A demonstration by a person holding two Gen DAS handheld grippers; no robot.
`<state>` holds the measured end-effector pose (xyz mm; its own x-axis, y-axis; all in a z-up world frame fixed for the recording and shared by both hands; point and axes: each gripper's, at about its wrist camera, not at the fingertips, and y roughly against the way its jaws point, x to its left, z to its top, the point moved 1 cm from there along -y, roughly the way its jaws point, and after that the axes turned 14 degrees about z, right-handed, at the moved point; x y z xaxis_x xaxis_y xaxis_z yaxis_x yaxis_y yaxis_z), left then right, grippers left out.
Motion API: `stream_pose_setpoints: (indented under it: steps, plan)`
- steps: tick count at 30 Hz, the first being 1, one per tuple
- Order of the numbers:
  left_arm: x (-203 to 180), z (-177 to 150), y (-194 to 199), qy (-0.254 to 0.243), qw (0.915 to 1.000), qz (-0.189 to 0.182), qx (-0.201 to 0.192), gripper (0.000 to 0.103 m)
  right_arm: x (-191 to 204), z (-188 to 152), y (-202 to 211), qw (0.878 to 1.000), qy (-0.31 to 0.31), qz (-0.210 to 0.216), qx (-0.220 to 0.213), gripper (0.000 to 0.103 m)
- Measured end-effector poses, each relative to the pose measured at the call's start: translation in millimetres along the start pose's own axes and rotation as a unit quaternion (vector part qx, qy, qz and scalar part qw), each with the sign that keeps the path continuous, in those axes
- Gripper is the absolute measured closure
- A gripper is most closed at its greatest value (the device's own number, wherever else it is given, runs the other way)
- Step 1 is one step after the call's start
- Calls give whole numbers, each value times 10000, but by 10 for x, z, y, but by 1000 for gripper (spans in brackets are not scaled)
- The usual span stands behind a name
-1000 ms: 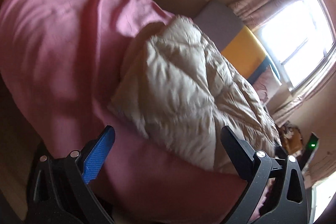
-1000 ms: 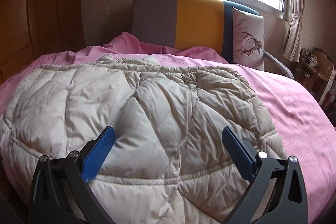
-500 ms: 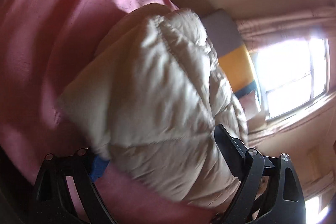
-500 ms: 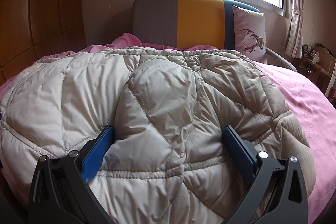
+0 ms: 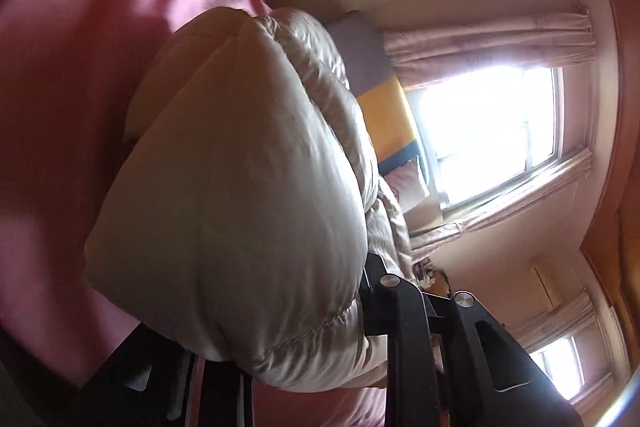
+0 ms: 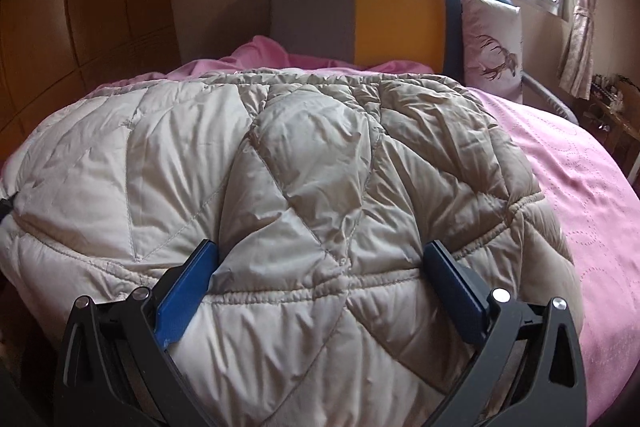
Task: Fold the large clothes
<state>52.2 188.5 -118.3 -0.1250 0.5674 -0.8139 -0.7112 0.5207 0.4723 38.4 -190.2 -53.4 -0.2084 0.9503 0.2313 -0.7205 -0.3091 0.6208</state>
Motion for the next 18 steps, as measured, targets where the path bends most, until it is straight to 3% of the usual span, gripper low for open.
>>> stream_pose_setpoints:
  steps: [3, 5, 7, 8, 9, 13, 16, 18]
  plan:
    - [166, 16, 17, 298, 9995, 27, -40, 80, 99, 260, 37, 9994, 51, -133, -315, 2]
    - [138, -8, 31, 267, 9996, 65, -72, 74, 174, 462, -72, 9992, 112, -41, -375, 2]
    - [105, -64, 51, 249, 9994, 187, -156, 50, 272, 648, -279, 9991, 314, -149, -257, 2]
    - [96, -81, 56, 285, 9992, 210, -193, 29, 323, 726, -409, 9987, 442, -229, -146, 2]
    - [89, -121, 91, 360, 9985, 298, -287, 15, 386, 793, -554, 9980, 558, -291, -2, 2]
    - [69, -183, 98, 547, 9970, 348, -428, 13, 508, 781, -1057, 9928, 961, -563, 437, 2]
    - [89, -76, -35, 819, 9938, 527, -532, 13, 457, 652, -1218, 9926, 993, -611, 329, 2]
    - [105, -34, -91, 946, 9917, 660, -570, 29, 426, 628, -1214, 9932, 962, -588, 299, 2]
